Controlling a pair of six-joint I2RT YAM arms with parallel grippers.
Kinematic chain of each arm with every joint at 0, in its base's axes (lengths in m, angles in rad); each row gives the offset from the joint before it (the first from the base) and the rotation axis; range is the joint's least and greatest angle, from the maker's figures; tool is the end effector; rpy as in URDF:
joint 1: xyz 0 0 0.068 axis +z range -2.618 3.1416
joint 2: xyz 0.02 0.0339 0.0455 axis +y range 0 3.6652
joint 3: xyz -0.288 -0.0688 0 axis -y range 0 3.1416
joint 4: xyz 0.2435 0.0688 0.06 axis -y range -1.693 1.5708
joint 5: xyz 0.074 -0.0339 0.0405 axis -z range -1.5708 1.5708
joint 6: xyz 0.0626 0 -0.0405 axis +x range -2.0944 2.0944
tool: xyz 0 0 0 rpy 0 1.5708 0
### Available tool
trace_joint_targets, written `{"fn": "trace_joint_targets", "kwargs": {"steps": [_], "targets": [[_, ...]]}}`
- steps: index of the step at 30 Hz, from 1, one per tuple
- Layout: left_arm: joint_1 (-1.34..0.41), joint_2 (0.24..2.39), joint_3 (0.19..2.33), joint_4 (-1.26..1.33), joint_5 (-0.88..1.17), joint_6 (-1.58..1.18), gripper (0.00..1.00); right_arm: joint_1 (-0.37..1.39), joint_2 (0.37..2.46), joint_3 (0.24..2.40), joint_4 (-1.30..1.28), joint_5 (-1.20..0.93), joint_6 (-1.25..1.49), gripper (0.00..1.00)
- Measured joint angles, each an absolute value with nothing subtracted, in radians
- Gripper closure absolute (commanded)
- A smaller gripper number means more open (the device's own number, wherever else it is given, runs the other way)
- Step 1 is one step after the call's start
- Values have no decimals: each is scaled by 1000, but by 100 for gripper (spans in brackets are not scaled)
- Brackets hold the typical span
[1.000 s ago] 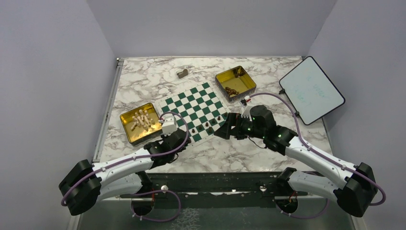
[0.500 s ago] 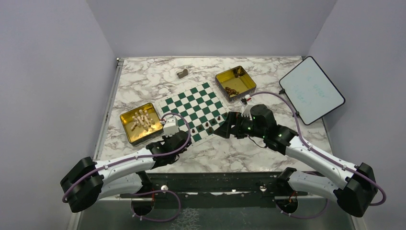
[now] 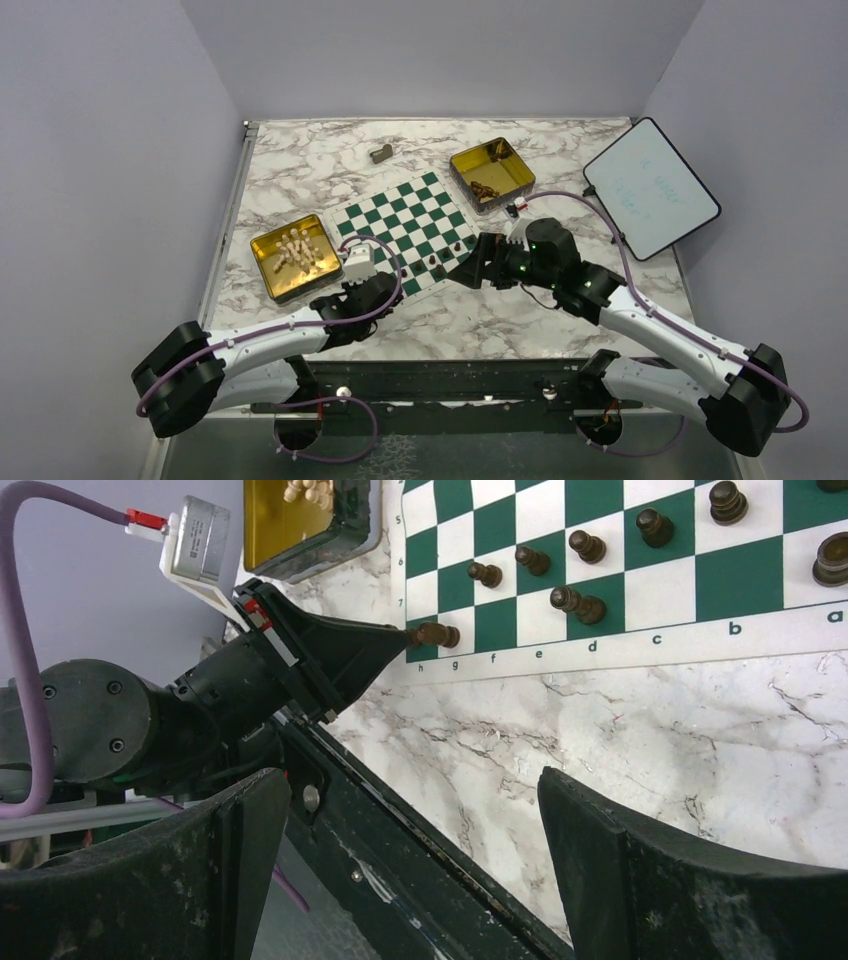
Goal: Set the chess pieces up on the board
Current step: Place the chess piece on the chessboard.
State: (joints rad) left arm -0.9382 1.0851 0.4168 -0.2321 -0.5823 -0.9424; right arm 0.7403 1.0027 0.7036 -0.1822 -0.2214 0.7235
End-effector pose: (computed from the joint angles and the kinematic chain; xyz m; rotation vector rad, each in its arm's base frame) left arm 0.1415 -0.1347 0.1654 -0.2432 2.2829 -0.2391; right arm 0.1643 0.1688 0.2793 -0.1692 2.2328 1.0894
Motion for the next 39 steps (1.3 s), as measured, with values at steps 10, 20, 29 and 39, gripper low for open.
{"fn": "trace_joint_targets", "kwargs": {"steps": [10,20,29,39], "targets": [[-942,1087,417,-231,-589,-948,79,740,989,704,-185,-214,718,0],[-943,1096,417,-231,-592,-967,74,740,977,704,-197,-199,713,0],[-945,1126,417,-230,-592,-985,75,740,953,704,-218,-184,705,0],[-947,1111,417,-232,-592,-995,59,740,953,704,-226,-183,706,0]]}}
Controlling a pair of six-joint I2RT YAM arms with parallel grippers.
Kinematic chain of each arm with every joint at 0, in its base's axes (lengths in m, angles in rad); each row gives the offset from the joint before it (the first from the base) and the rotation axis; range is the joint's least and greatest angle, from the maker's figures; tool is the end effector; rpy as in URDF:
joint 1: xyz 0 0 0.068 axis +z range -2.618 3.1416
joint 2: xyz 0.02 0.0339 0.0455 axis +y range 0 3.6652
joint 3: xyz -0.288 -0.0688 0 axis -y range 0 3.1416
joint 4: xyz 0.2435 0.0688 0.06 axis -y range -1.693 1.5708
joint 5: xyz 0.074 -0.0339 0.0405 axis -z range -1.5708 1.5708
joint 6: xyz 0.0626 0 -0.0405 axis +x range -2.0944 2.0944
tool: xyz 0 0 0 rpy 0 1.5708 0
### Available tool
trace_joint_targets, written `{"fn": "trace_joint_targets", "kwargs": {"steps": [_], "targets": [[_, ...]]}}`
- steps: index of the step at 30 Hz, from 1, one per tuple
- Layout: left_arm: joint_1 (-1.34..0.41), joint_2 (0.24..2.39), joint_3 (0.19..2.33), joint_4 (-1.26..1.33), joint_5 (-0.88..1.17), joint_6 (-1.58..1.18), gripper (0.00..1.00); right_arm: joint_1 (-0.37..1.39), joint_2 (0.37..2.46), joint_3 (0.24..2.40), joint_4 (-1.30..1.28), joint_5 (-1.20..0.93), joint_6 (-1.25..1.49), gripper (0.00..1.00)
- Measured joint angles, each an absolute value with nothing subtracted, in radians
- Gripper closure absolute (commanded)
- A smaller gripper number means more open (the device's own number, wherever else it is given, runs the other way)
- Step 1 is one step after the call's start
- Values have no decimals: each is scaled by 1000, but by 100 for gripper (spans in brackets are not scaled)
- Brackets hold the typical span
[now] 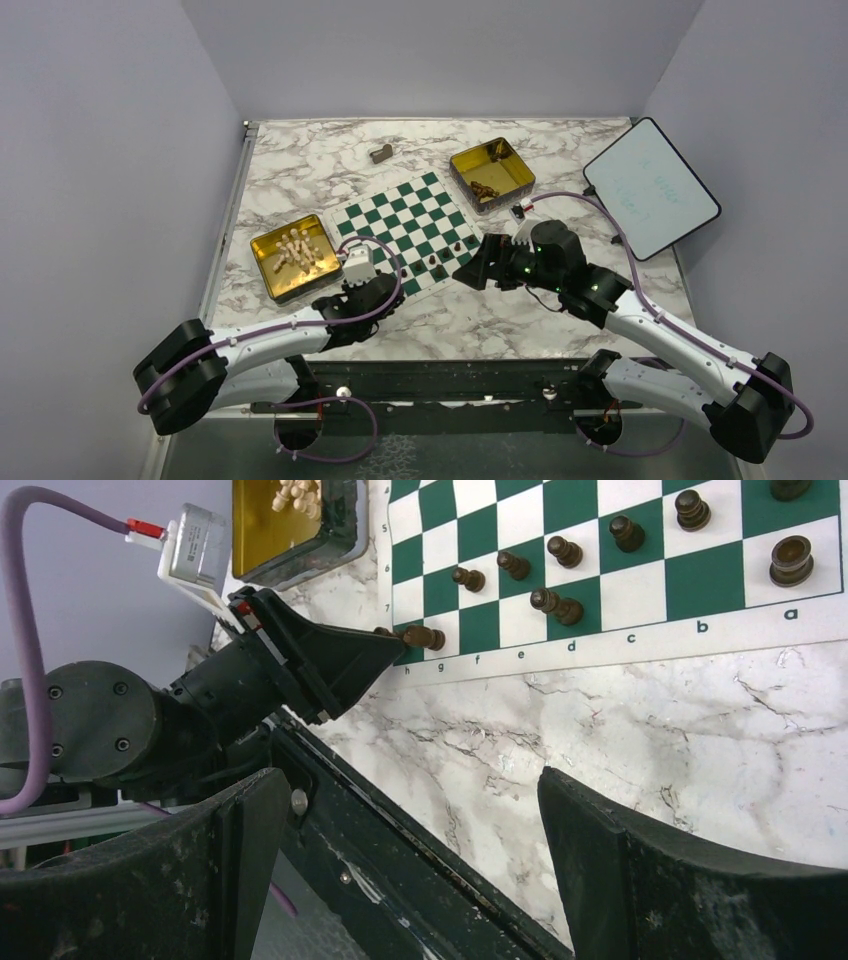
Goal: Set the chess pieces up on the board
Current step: Place the chess piece on the chessboard.
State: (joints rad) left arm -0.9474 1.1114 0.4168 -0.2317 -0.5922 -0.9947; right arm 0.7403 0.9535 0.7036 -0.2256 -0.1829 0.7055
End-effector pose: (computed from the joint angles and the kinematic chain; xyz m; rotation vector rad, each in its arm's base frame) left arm 0.1413 -0.1367 0.1612 -0.2881 2.2895 -0.2374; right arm 0.1581 0.1599 0.2842 -0.1625 2.2133 1.0464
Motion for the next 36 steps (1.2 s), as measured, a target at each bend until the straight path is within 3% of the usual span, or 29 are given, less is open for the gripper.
{"fn": "trace_joint_targets", "kwargs": {"steps": [6,36], "targets": [[-950,1074,417,-250,-600,-1006,55,740,953,704,-226,-183,706,0],[-950,1106,450,-270,-682,-916,68,740,987,702,-225,-180,698,0]]}}
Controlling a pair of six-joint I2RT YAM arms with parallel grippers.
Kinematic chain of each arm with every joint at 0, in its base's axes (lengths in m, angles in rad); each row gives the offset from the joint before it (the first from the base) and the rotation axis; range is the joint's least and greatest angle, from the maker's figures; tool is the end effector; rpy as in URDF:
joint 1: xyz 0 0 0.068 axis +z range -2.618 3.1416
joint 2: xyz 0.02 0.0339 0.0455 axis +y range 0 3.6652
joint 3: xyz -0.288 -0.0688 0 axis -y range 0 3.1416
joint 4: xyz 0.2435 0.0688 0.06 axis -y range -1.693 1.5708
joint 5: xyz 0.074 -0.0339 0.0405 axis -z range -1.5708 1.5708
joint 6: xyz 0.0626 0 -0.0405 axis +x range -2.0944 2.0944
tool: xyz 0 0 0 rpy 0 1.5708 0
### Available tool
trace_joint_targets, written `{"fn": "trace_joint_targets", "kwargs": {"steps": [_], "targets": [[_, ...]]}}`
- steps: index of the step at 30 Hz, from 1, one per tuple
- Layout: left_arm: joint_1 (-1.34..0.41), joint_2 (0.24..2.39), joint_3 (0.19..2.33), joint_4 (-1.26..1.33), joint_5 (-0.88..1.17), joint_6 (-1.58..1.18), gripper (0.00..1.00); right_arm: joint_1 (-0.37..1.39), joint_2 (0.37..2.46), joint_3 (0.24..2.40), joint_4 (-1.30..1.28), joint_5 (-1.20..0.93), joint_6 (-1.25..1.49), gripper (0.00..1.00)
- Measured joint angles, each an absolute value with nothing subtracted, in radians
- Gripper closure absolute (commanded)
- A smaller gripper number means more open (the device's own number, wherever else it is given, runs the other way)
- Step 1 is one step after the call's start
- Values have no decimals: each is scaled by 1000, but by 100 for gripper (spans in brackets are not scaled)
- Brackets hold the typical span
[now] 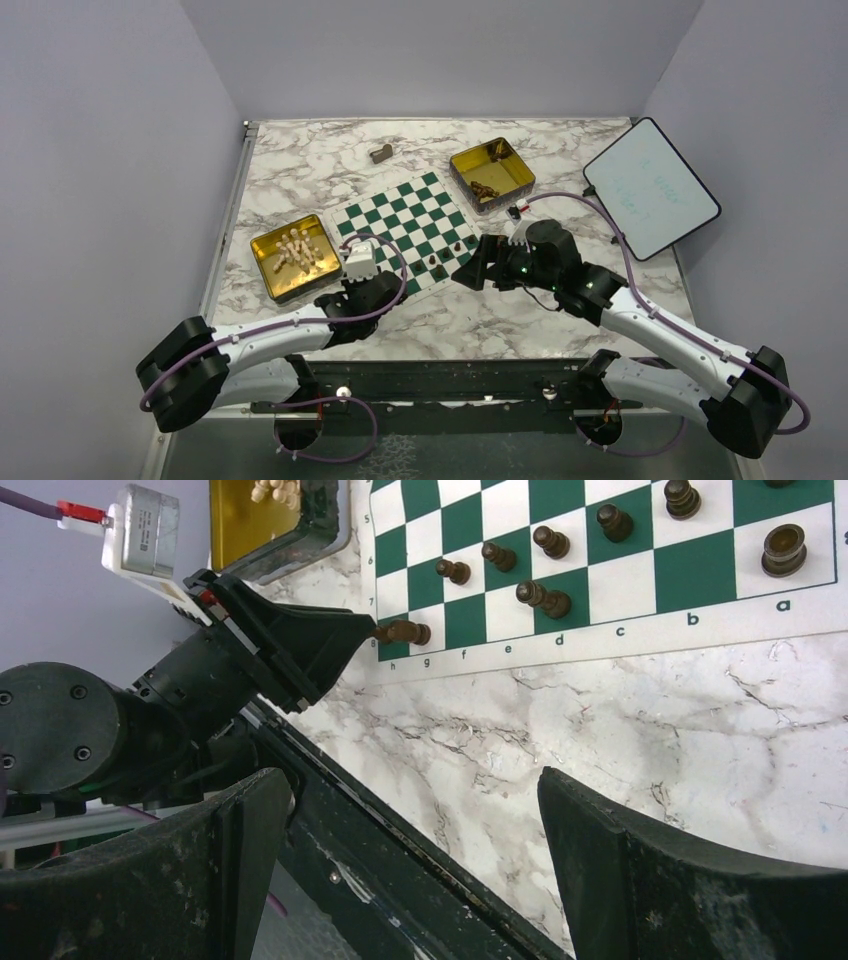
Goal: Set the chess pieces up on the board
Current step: Place the chess piece on the chessboard.
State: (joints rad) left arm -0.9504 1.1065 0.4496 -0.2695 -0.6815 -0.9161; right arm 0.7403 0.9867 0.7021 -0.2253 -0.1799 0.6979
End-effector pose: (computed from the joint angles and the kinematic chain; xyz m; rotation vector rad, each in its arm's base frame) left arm 0.1450 -0.1351 0.1718 -0.2255 2.2324 -0.1274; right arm 0.1623 0.1635 0.2768 -0.1666 2.2460 1.0215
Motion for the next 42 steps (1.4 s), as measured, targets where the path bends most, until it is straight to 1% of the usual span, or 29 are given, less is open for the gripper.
{"fn": "trace_joint_targets", "kwargs": {"steps": [6,14,31,36,42], "targets": [[-950,1137,452,-253,-681,-910,71,740,987,702,-224,-179,699,0],[-950,1146,466,-248,-674,-908,78,740,987,702,-224,-179,698,0],[-950,1150,467,-251,-655,-908,77,740,987,702,-224,-180,698,0],[-950,1150,471,-256,-655,-907,84,740,987,702,-224,-180,698,0],[-950,1142,471,-262,-654,-899,88,740,987,699,-218,-180,698,0]]}}
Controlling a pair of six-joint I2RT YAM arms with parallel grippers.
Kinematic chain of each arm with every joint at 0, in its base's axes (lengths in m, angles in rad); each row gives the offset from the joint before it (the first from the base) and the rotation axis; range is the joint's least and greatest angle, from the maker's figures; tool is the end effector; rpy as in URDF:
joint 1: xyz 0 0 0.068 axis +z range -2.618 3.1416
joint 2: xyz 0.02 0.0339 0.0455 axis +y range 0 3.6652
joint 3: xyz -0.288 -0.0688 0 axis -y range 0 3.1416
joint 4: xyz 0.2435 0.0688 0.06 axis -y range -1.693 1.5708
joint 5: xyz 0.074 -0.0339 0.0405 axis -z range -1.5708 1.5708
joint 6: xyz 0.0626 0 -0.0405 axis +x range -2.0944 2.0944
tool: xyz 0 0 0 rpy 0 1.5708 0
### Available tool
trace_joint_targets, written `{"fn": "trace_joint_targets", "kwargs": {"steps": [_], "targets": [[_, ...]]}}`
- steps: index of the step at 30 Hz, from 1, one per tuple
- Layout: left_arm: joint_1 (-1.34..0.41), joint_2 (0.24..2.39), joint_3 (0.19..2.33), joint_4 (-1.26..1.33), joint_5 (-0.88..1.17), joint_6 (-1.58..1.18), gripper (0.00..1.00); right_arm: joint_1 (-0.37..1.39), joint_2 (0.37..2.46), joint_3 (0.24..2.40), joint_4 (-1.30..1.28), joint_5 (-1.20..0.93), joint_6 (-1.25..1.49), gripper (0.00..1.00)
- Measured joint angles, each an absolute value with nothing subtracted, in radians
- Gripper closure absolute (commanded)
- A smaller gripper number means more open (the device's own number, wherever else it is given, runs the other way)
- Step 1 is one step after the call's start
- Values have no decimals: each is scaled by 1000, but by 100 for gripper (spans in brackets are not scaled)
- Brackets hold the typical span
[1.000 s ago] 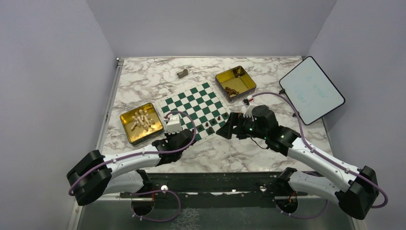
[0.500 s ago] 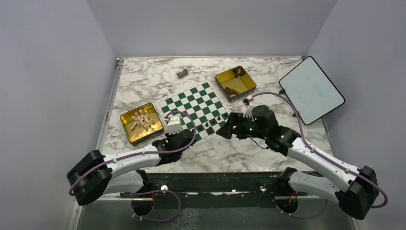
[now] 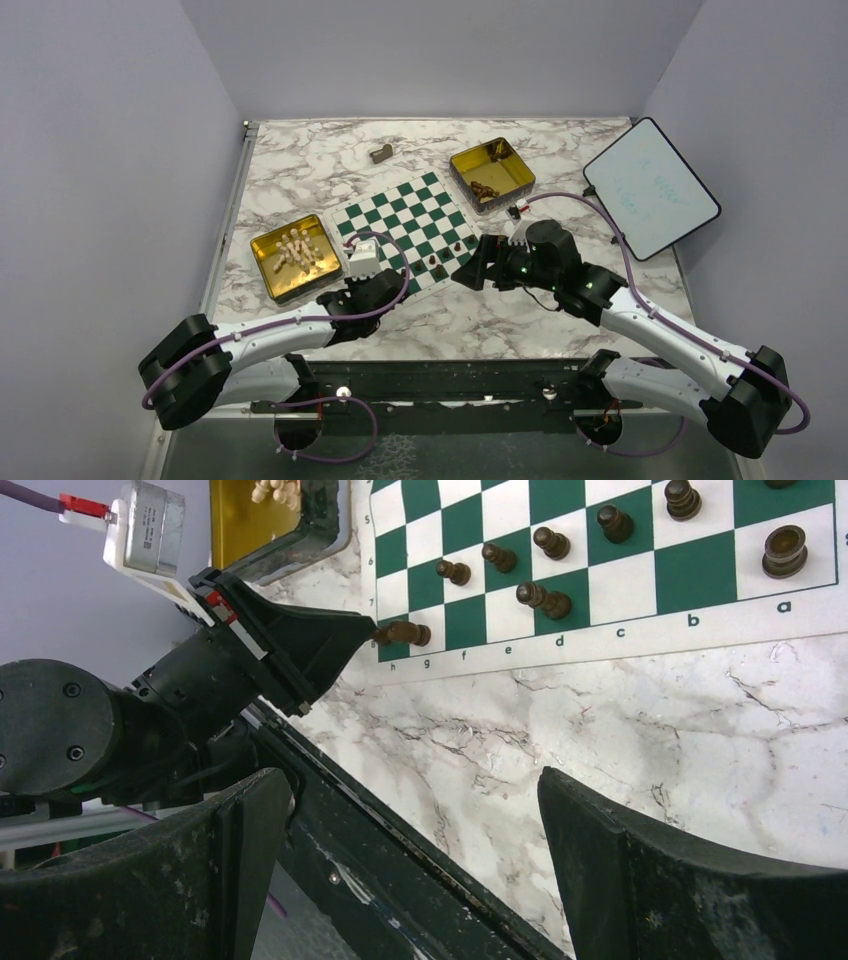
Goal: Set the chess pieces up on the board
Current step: Place the chess piece on the chessboard.
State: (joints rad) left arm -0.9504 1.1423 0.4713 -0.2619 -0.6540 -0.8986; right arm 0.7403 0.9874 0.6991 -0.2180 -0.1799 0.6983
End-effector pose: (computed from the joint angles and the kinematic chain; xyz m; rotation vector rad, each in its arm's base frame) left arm 0.1484 -0.1422 0.1717 -0.1938 2.2573 -0.1337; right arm 0.1626 0.1637 0.2764 -0.1664 2.2425 1.0237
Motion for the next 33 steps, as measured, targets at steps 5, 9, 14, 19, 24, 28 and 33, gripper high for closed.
{"fn": "trace_joint_targets", "kwargs": {"steps": [5,9,14,19,24,28,33], "targets": [[-950,1124,471,-272,-647,-899,89,740,988,698,-218,-179,698,0],[-950,1111,471,-272,-637,-905,89,740,988,698,-218,-177,698,0],[-950,1109,471,-271,-623,-915,89,740,988,698,-218,-176,698,0],[-950,1109,471,-267,-612,-927,89,740,988,698,-218,-176,698,0],[-950,1109,471,-256,-609,-935,89,740,988,698,-218,-176,698,0],[-951,1109,469,-248,-609,-935,89,740,987,698,-218,-176,698,0],[-950,1110,454,-235,-609,-936,89,740,987,698,-219,-175,698,0]]}}
